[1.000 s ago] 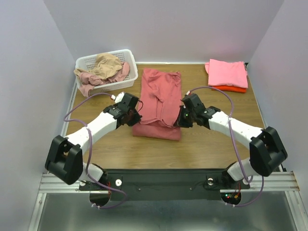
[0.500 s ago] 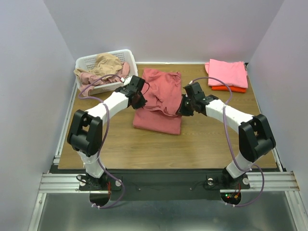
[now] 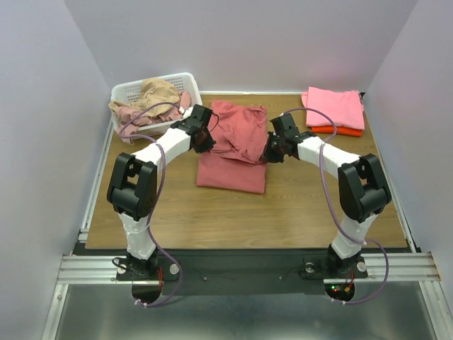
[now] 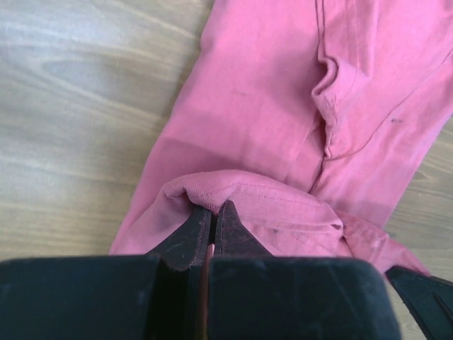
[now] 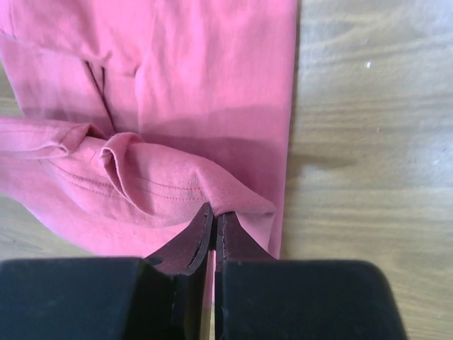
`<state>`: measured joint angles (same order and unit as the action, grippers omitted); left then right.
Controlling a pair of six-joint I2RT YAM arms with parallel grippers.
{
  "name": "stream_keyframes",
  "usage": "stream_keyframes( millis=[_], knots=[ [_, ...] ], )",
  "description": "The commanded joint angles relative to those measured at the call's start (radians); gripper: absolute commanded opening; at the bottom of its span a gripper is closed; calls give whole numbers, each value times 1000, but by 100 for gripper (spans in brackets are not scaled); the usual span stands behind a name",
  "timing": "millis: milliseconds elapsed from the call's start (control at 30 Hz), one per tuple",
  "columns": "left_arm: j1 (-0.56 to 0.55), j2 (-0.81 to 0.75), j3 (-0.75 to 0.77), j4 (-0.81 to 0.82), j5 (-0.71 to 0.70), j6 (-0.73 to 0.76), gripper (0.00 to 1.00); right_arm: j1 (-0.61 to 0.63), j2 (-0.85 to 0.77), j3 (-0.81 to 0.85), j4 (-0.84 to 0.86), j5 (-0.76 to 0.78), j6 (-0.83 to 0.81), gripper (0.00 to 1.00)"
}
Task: Fold and stack the t-shirts
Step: Fold the tshirt
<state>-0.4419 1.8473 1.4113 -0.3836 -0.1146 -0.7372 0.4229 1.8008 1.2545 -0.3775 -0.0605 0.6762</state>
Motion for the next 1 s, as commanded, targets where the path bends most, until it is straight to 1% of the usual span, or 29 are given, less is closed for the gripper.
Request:
stream_keyframes(
  millis=[0,200,267,300,333,367,400,433,467,500,533,600,633,733,767,800,833,867,933,967],
  knots=[
    [15,21,51,26,1,50,0,-21,14,59,43,-10,-36,0],
    [28,82,109,32,19,85,0,-39,87,103,45,-50,-55,2],
    [29,95,132,35,29,97,0,-44,107,118,42,-58,-59,4],
    [29,104,138,41,33,110,8,-50,117,129,43,-79,-61,5],
    [29,107,147,45,52,120,29,-55,127,135,43,-84,-61,7],
    [29,110,150,49,59,133,43,-58,132,141,43,-90,-61,9],
    [29,112,153,49,62,134,51,-58,134,144,43,-90,-63,13],
    [29,110,161,42,61,137,67,-59,132,154,43,-91,-67,28],
    [29,107,160,41,62,140,74,-61,131,157,42,-93,-69,39],
    [29,96,160,26,66,142,82,-61,127,158,42,-94,-72,46],
    [29,87,156,16,84,151,86,-61,120,157,42,-94,-73,60],
    [23,26,124,34,102,150,90,-59,94,149,42,-99,-79,69],
    [20,0,105,43,104,148,91,-61,82,143,42,-102,-86,70],
    [8,-109,13,67,104,145,93,-62,31,105,43,-117,-102,80],
    [6,-165,-45,75,102,133,94,-61,16,82,43,-116,-112,84],
    [6,-192,-79,83,102,127,95,-59,3,68,43,-111,-115,88],
    [6,-216,-112,103,102,121,95,-59,-21,51,43,-102,-119,97],
    [6,-239,-179,110,99,111,96,-59,-33,34,42,-96,-119,99],
    [6,-293,-239,136,84,102,97,-59,-63,-13,43,-81,-121,99],
    [6,-307,-299,141,75,96,98,-59,-69,-26,42,-82,-115,99]
  ],
)
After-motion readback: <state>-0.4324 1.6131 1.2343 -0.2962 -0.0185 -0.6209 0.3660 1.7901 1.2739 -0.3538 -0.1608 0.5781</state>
